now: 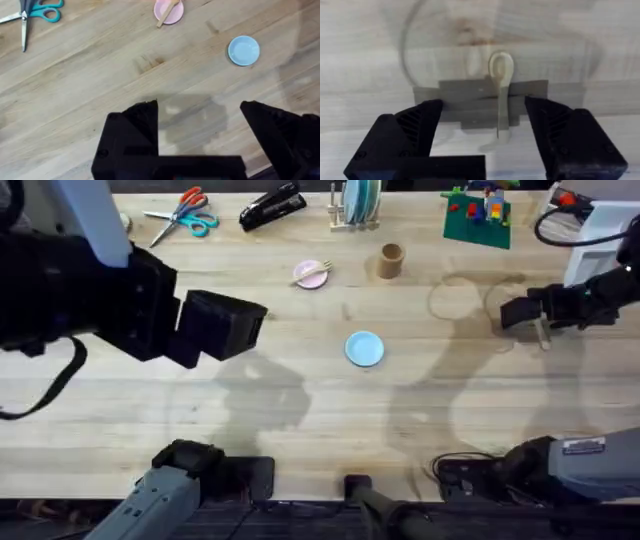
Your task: Pick up a utensil and set it on the pink plate, then put the other utensil in the container.
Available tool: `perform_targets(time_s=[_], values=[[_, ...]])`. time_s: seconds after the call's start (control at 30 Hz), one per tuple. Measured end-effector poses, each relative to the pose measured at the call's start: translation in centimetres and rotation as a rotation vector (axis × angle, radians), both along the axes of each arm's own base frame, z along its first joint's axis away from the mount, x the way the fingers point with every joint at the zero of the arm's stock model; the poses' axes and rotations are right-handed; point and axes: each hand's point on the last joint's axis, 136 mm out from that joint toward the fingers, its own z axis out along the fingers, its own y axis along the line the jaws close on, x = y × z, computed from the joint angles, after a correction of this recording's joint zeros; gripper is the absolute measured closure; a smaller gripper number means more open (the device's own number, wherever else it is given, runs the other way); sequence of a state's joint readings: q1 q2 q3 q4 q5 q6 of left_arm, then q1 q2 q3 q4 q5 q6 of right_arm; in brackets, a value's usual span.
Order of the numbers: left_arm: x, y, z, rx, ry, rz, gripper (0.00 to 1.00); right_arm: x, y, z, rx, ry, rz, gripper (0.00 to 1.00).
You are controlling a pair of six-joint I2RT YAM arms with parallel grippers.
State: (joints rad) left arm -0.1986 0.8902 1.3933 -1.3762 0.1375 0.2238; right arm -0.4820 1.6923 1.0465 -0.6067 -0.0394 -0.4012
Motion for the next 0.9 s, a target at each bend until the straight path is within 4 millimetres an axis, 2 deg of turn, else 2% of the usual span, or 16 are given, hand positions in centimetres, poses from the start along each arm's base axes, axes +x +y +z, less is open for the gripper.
perform_targets(time_s=[0.2,0.23,0.6,0.9], values=[[0.00,0.00,-0.01,0.000,0.000,0.000,0.007,0.11,-0.02,-0.01,0.002,-0.003,0.000,0.008],[0.00,0.00,-0.01,0.000,0.000,0.000,0.006,0.12,-0.01,0.00,0.002,-0.004,-0.001,0.032],[0.00,0.00,-0.01,0.000,0.000,0.000,0.007,0.64,-0.15,0.03,-0.001,-0.022,0.002,0.610],[0.00,0.00,-0.01,0.000,0.000,0.000,0.006,0.62,-0.19,0.02,-0.003,-0.018,0.002,0.685]])
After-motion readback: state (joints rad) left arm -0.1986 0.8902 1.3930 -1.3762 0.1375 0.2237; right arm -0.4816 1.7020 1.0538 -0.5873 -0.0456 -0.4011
